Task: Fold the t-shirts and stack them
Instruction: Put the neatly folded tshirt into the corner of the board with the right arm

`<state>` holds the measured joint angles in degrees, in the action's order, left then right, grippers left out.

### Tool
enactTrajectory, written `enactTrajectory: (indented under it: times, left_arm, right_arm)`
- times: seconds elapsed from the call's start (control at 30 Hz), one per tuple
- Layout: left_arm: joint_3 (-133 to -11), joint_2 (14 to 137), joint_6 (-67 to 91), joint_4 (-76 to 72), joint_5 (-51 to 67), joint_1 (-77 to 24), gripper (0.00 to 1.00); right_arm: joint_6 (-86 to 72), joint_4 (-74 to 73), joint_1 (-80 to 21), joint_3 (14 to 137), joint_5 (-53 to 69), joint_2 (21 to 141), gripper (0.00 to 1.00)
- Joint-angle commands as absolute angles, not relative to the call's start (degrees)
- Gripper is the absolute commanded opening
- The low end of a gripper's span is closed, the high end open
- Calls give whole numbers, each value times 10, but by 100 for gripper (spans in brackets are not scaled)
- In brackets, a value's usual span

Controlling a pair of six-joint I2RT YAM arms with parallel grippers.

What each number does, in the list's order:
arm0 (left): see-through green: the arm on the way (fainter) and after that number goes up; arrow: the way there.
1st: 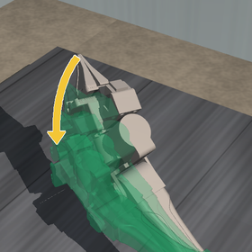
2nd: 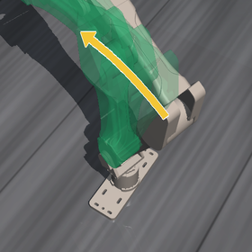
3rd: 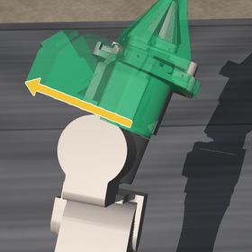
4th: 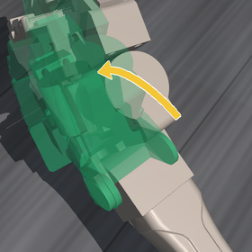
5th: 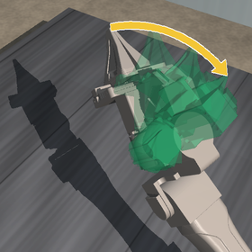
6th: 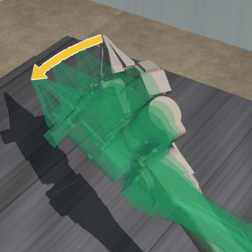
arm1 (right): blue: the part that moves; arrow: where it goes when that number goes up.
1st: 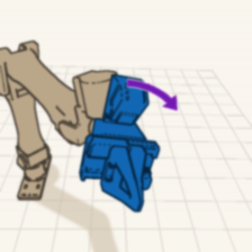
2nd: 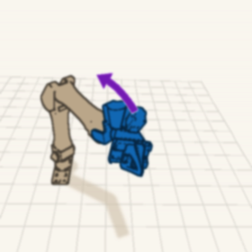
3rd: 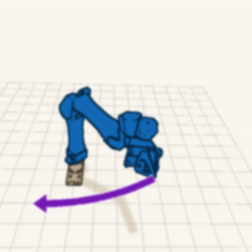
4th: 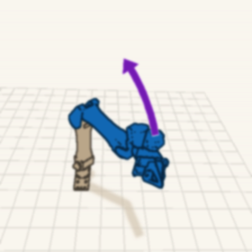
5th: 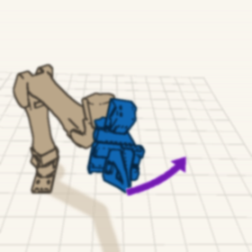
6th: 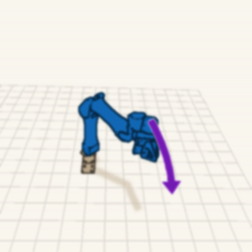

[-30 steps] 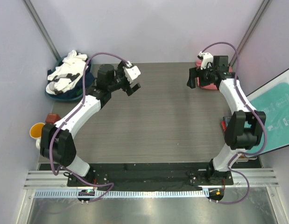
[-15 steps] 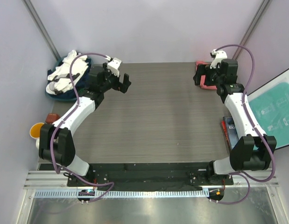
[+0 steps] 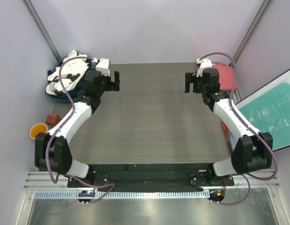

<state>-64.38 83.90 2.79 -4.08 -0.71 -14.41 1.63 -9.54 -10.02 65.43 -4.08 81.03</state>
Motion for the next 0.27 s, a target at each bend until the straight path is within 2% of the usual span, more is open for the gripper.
enactTrajectory:
  times: [0.0, 0.23]
  left_arm:
    - [-581, 781, 25, -48, -98, -141, 100]
    - [-557, 774, 5, -40, -124, -141, 100]
  right_arm:
    - [42, -9, -139, 614, -129, 790, 100]
    - [120, 47, -190, 541, -169, 771, 100]
